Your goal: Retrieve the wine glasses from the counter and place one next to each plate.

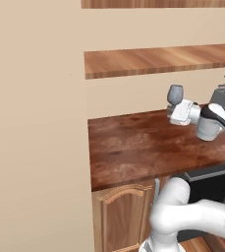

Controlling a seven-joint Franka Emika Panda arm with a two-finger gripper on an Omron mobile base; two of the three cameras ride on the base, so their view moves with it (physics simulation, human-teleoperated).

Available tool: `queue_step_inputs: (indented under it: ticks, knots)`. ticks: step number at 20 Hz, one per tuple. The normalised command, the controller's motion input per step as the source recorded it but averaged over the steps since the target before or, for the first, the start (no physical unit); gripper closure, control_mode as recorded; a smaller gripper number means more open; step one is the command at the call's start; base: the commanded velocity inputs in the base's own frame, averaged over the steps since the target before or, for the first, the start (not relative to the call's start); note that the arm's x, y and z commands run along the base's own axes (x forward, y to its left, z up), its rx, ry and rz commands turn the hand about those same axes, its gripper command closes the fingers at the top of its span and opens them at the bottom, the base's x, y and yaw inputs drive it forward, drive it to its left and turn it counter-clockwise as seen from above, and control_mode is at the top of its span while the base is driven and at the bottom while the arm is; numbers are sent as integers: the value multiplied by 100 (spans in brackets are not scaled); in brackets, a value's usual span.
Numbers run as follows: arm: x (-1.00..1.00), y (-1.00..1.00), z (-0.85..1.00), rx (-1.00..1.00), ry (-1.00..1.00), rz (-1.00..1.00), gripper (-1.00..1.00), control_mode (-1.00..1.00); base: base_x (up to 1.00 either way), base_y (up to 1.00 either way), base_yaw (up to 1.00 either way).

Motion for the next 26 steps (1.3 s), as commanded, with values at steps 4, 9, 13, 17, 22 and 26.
queue_step_inputs:
  ticks: [4, 9, 13, 17, 22, 26]
  knots:
    - [-98, -16, 90, -3, -40, 11, 100, -100, 0, 0, 0]
    - [-90, 4, 74, -17, -64, 24, 100, -100, 0, 0, 0]
    - [-57, 7, 35, -13, -50, 20, 100, -100, 0, 0, 0]
    - [-56, 0, 4, -1, -16, 8, 100, -100, 0, 0, 0]
    - [-53, 6, 0, 0, 0, 0, 100, -100, 0, 0, 0]
    - [-65, 18, 6, 0, -1, 0, 100, -100, 0, 0, 0]
